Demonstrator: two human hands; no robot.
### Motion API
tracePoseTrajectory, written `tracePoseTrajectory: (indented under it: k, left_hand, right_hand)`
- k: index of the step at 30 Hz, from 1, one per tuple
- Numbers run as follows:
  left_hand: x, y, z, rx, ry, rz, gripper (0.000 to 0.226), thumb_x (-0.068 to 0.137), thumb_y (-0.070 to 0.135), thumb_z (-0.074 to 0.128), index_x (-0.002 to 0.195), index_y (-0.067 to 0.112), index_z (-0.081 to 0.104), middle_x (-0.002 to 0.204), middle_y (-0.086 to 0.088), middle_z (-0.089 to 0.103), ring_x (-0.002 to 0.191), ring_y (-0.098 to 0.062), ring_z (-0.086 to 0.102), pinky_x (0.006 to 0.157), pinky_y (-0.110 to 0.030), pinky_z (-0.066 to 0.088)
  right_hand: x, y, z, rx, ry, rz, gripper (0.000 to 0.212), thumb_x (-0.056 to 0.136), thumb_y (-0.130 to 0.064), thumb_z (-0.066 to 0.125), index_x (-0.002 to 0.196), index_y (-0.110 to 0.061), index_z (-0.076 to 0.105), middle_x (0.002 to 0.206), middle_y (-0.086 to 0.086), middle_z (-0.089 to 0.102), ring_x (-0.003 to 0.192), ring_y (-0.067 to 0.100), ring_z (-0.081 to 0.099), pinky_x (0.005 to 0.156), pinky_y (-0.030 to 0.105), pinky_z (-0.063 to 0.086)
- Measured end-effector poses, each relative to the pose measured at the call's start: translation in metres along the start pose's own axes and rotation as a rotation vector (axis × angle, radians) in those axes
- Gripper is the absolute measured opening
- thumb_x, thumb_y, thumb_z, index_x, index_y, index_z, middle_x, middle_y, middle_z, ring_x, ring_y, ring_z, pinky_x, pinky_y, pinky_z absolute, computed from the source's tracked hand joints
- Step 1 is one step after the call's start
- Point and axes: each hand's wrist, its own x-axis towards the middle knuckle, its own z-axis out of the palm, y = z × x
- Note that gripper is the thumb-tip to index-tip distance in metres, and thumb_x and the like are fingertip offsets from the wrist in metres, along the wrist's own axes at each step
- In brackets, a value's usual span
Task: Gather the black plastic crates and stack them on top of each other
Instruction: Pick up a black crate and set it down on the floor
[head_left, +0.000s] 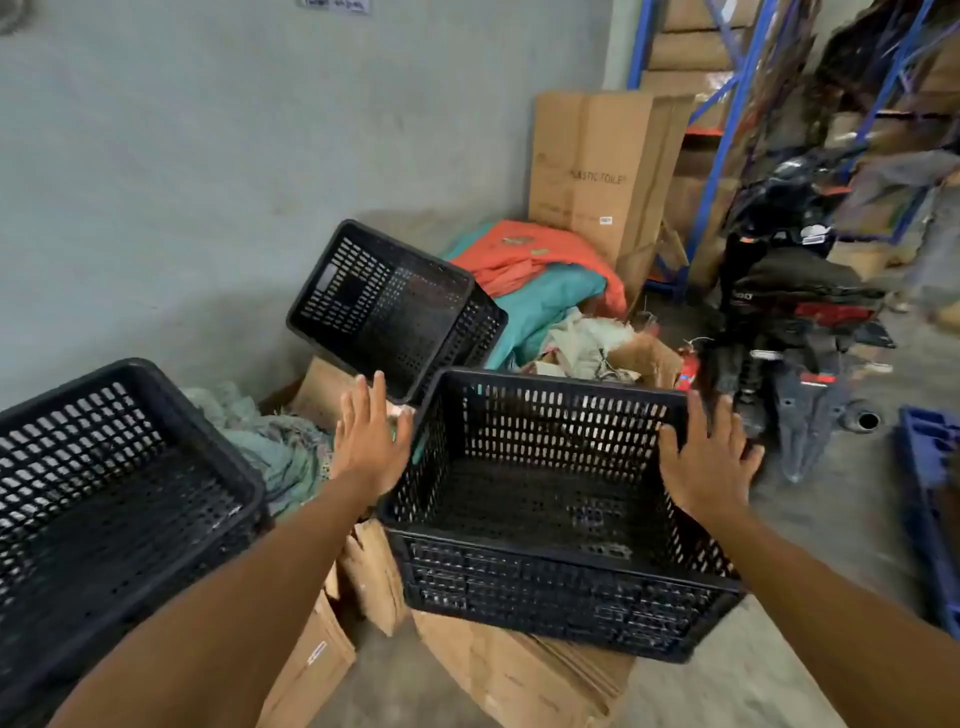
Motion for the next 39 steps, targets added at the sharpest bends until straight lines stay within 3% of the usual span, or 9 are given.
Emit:
tracePoseTrajectory:
  k: [7, 10, 13, 16, 19, 27, 31, 35, 39]
  left_hand:
    - [0.068, 0.003, 0.066, -0.135, -0.141, -0.248, 0.080, 0.101, 0.031, 0.048, 0.159, 0.011, -0.004, 0.166, -0.020, 0.005, 0.151, -0.039, 0.010, 0.119, -0.044, 0.017]
    - [0.090, -0.003, 0.084, -0.118, -0.244, -0.420, 0.071, 0.097, 0.031, 0.052, 0.156, 0.006, 0.021, 0.146, -0.029, 0.045, 0.131, -0.045, 0.047, 0.106, -0.043, 0.040]
    - [0.104, -0.016, 0.098, -0.224, -0.232, -0.518, 0.048, 0.086, 0.036, 0.049, 0.121, 0.005, 0.058, 0.103, -0.023, 0.070, 0.081, -0.037, 0.071, 0.073, -0.043, 0.058]
    - [0.109, -0.022, 0.101, -0.286, -0.237, -0.542, 0.046, 0.089, 0.037, 0.043, 0.110, 0.000, 0.061, 0.074, -0.019, 0.064, 0.052, -0.030, 0.058, 0.063, -0.048, 0.056]
    - [0.098, -0.022, 0.089, -0.248, -0.236, -0.562, 0.056, 0.098, 0.045, 0.036, 0.110, -0.005, 0.059, 0.093, -0.033, 0.068, 0.060, -0.039, 0.065, 0.080, -0.051, 0.057]
    - [0.022, -0.059, 0.035, -0.390, -0.214, -0.676, 0.077, 0.100, 0.052, 0.031, 0.123, -0.018, 0.052, 0.107, -0.043, 0.061, 0.068, -0.045, 0.063, 0.066, -0.047, 0.054]
    - [-0.039, -0.082, -0.007, -0.533, -0.169, -0.732, 0.075, 0.100, 0.052, 0.028, 0.125, -0.016, 0.050, 0.058, -0.014, 0.048, 0.031, -0.020, 0.038, 0.039, -0.021, 0.033]
    - [-0.125, -0.105, -0.048, -0.564, -0.095, -0.810, 0.082, 0.101, 0.058, 0.028, 0.130, -0.015, 0.049, 0.053, -0.006, 0.038, 0.026, -0.014, 0.029, 0.037, -0.015, 0.025]
    - [-0.220, -0.132, -0.078, -0.602, -0.001, -0.902, 0.070, 0.100, 0.059, 0.028, 0.103, -0.003, 0.061, 0.050, -0.006, 0.042, 0.030, -0.017, 0.036, 0.042, -0.022, 0.027]
  right_hand:
    - [0.082, 0.055, 0.048, 0.362, -0.159, 0.456, 0.076, 0.085, -0.047, 0.049, 0.147, -0.005, 0.034, 0.147, 0.028, 0.042, 0.132, 0.043, 0.043, 0.110, 0.051, 0.034]
    - [0.102, 0.070, 0.057, 0.496, -0.215, 0.625, 0.069, 0.083, -0.052, 0.046, 0.121, 0.005, 0.054, 0.105, 0.029, 0.065, 0.084, 0.040, 0.067, 0.068, 0.046, 0.058]
    - [0.100, 0.071, 0.053, 0.647, -0.335, 0.724, 0.049, 0.101, -0.049, 0.034, 0.093, -0.003, 0.051, 0.069, 0.019, 0.057, 0.045, 0.026, 0.052, 0.030, 0.023, 0.040]
    - [0.100, 0.074, 0.052, 0.698, -0.412, 0.758, 0.054, 0.102, -0.053, 0.023, 0.084, -0.008, 0.047, 0.063, 0.014, 0.050, 0.046, 0.022, 0.043, 0.033, 0.021, 0.034]
    - [0.093, 0.067, 0.046, 0.687, -0.412, 0.726, 0.056, 0.101, -0.056, 0.019, 0.074, -0.012, 0.040, 0.055, 0.006, 0.034, 0.040, 0.016, 0.028, 0.041, 0.020, 0.024]
    - [0.048, 0.032, 0.027, 0.672, -0.524, 0.605, 0.058, 0.100, -0.060, 0.020, 0.072, -0.013, 0.038, 0.046, -0.001, 0.024, 0.030, 0.011, 0.018, 0.040, 0.014, 0.019]
    - [0.011, 0.007, 0.016, 0.658, -0.611, 0.546, 0.064, 0.097, -0.066, 0.019, 0.072, -0.012, 0.041, 0.048, 0.000, 0.024, 0.029, 0.012, 0.017, 0.038, 0.016, 0.020]
    - [-0.037, -0.021, 0.003, 0.640, -0.656, 0.427, 0.057, 0.097, -0.061, 0.020, 0.068, -0.016, 0.037, 0.037, -0.003, 0.024, 0.028, 0.012, 0.017, 0.038, 0.015, 0.019]
    - [-0.102, -0.045, -0.012, 0.608, -0.675, 0.308, 0.055, 0.099, -0.059, 0.021, 0.062, -0.019, 0.031, 0.041, -0.002, 0.023, 0.031, 0.013, 0.018, 0.038, 0.017, 0.019]
